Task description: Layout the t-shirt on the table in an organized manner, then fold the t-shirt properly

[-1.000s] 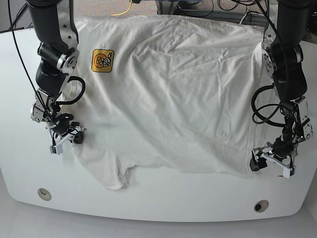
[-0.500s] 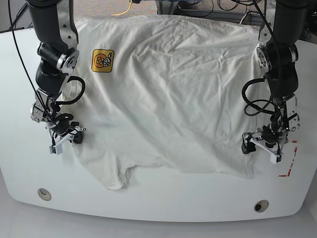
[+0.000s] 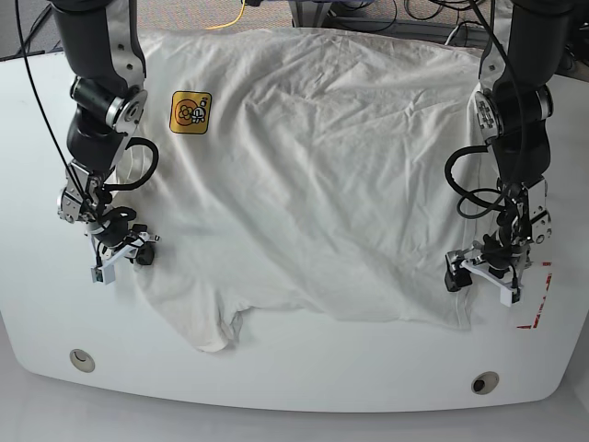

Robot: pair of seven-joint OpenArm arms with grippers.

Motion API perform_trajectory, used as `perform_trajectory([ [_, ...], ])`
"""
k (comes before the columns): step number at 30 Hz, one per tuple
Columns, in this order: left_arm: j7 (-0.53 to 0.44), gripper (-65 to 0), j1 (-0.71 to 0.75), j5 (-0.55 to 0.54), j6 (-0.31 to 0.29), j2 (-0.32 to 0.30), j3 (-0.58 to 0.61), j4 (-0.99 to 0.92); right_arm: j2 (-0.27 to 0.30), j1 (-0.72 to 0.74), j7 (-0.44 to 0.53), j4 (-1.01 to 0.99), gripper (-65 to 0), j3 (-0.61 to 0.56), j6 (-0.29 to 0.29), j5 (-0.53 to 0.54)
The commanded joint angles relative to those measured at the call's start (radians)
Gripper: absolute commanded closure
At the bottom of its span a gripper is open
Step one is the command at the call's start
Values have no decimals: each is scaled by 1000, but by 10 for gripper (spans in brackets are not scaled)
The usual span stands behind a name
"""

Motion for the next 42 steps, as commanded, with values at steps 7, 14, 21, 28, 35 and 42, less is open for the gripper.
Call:
perform_trajectory([
  [7, 82, -526, -35, -1, -124, 47, 2, 2, 15, 5, 3, 16, -87, -1, 6, 5],
  [14, 79, -525, -35, -1, -126, 55, 2, 2, 13, -34, 2, 87, -73, -1, 6, 5],
  [21, 74, -474, -33, -1, -124, 55, 1, 2, 13, -38, 2, 101, 0, -1, 6, -1],
  [28, 76, -340, -27, -3, -131, 50, -2, 2, 13, -38, 0, 101, 0, -11, 6, -1],
  [35, 83, -326, 39, -3, -134, 30, -2, 4, 19, -78, 0, 119, 0, -97, 6, 6],
  [42, 119, -265, 151, -4, -220, -25, -8, 59, 15, -186, -55, 282, 0, -106, 6, 6],
])
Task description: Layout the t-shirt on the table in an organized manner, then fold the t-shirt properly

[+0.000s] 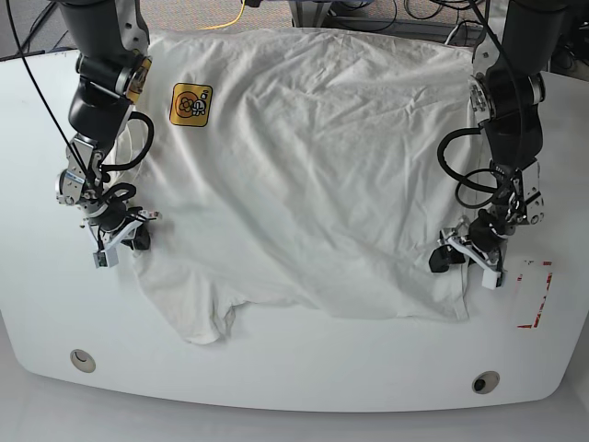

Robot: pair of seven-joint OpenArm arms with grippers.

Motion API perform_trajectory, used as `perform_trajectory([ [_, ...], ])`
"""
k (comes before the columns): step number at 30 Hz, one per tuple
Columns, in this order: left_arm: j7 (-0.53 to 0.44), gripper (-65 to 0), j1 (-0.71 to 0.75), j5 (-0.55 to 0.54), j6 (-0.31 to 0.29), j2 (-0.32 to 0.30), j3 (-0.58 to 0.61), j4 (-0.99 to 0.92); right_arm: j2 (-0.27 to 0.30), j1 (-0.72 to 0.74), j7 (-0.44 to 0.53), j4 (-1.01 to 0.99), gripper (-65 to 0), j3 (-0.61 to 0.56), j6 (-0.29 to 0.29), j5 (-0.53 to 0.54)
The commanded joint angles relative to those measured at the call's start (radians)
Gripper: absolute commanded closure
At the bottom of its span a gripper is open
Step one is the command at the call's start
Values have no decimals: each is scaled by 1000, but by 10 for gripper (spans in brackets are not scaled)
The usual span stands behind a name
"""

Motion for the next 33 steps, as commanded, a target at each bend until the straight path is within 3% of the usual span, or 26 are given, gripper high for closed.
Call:
perform_trajectory([
  [1, 116, -246, 65, 66, -18, -34, -6, 44, 15, -37, -75, 88, 0, -7, -2, -22],
  [3, 140, -190, 119, 66, -64, -48, -24, 100, 13, -76, -103, 143, 0, -7, -2, -22],
  [6, 176, -164, 174, 70, -64, -52, -62, 167, 7, -113, -123, 196, 0, -7, -2, -21],
  [10, 234, -193, 274, 74, -64, -54, -122, 296, -13, -169, -155, 285, 0, -7, -2, -22],
  [16, 237, -246, 364, 76, -64, -57, -125, 376, -19, -225, -160, 348, 0, -7, -2, -22],
  [27, 237, -250, 357, 76, -64, -22, -124, 376, -39, -225, -161, 349, 0, -7, -2, -22],
  [33, 239, -357, 288, 77, -64, -17, -116, 373, -42, -221, -161, 349, 0, -7, -2, -22],
])
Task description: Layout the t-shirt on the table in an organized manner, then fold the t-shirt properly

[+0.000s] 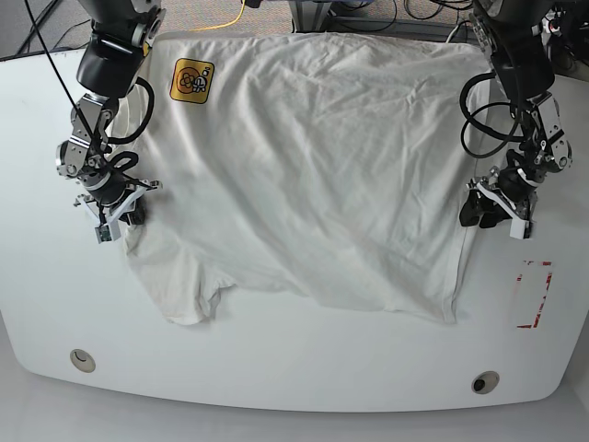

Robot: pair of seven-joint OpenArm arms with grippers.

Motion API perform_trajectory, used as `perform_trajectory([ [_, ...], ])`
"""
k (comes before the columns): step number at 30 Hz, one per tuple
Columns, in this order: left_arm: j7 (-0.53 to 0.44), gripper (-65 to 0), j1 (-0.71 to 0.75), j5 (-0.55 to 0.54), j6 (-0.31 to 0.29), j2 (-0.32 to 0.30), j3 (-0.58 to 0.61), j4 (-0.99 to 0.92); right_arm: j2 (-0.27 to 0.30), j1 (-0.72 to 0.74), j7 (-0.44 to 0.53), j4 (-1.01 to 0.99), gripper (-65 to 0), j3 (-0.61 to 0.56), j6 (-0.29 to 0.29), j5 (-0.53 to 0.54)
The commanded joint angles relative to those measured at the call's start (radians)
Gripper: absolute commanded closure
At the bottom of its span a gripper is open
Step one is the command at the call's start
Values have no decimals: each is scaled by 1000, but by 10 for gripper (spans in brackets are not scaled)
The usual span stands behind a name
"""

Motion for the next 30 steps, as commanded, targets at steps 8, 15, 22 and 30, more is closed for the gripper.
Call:
perform_trajectory([
  [8, 125, -285, -105, 100, 39, 6, 143, -61, -1, 7, -50, 0, 0, -3, 10, -33],
  [15, 125, 0, -190, 102, 54, 8, 149, -197, -1, 9, -50, 0, 0, -3, 10, -33],
  [22, 127, 0, -166, 102, 79, 6, 149, -187, -1, 21, -50, 0, 0, -3, 10, -33],
  [30, 202, 0, -5, 96, 79, -2, 143, -12, 2, 28, -50, 0, 0, -3, 10, -33],
])
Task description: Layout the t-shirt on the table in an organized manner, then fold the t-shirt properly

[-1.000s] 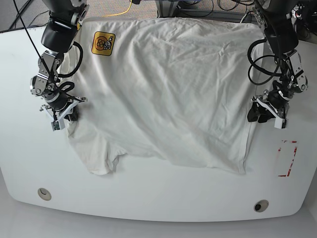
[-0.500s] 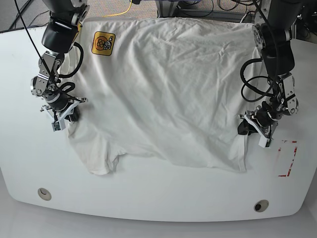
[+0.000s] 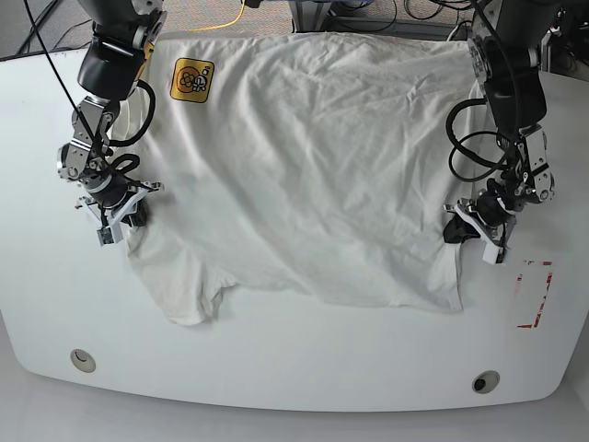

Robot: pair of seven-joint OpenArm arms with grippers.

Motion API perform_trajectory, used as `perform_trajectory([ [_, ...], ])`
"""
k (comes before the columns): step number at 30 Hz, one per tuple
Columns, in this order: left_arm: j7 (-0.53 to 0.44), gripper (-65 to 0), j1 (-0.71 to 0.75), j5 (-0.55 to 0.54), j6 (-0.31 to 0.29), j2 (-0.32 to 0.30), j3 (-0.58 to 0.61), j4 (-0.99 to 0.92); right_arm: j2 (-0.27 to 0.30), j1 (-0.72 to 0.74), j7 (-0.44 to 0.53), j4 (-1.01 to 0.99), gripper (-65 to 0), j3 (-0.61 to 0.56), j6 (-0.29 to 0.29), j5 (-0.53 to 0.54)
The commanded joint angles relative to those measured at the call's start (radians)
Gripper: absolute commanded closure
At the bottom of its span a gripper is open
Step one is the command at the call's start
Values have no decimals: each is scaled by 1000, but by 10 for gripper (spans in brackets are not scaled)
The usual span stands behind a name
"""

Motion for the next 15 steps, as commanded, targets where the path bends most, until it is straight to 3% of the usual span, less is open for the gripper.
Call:
perform_trajectory([
  [1, 161, 0, 85, 108, 24, -17, 2, 90, 7, 20, -39, 1, -2, -2, 7, -24],
  [9, 219, 0, 271, 108, 22, -29, -90, 301, 5, 26, -39, 1, -2, -2, 7, -24],
  [15, 267, -4, 314, 108, 22, -29, -130, 390, 4, 27, -39, 1, -2, -2, 7, -25],
])
